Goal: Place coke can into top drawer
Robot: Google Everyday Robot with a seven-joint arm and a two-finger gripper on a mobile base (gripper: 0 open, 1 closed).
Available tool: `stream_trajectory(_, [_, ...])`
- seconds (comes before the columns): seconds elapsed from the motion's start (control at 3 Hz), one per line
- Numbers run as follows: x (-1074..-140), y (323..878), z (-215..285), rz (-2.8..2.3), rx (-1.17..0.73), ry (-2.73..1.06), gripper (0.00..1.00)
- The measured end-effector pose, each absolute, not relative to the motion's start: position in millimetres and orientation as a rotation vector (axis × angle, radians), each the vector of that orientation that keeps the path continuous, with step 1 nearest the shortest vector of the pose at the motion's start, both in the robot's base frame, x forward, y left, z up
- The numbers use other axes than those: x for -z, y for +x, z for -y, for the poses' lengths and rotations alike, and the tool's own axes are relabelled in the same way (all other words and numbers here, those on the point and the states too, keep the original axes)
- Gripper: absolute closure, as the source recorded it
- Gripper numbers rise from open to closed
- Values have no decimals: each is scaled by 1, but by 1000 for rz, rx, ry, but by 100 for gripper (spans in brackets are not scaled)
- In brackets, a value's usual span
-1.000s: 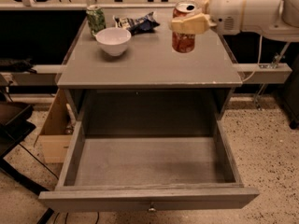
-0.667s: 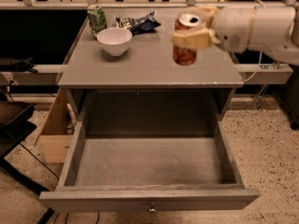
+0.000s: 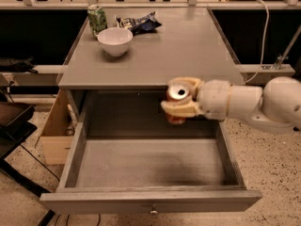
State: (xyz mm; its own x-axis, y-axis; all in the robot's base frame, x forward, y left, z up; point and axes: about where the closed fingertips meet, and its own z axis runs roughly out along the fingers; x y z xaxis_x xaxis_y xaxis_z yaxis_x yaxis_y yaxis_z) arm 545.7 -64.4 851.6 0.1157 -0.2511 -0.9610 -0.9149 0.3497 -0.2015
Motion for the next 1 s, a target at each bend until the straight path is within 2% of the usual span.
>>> stream_trajectory(0.33, [-772, 538, 31, -1426, -748, -1220, 100])
stream_trajectory(1.0, [-689, 538, 0, -1450, -836, -1214, 100])
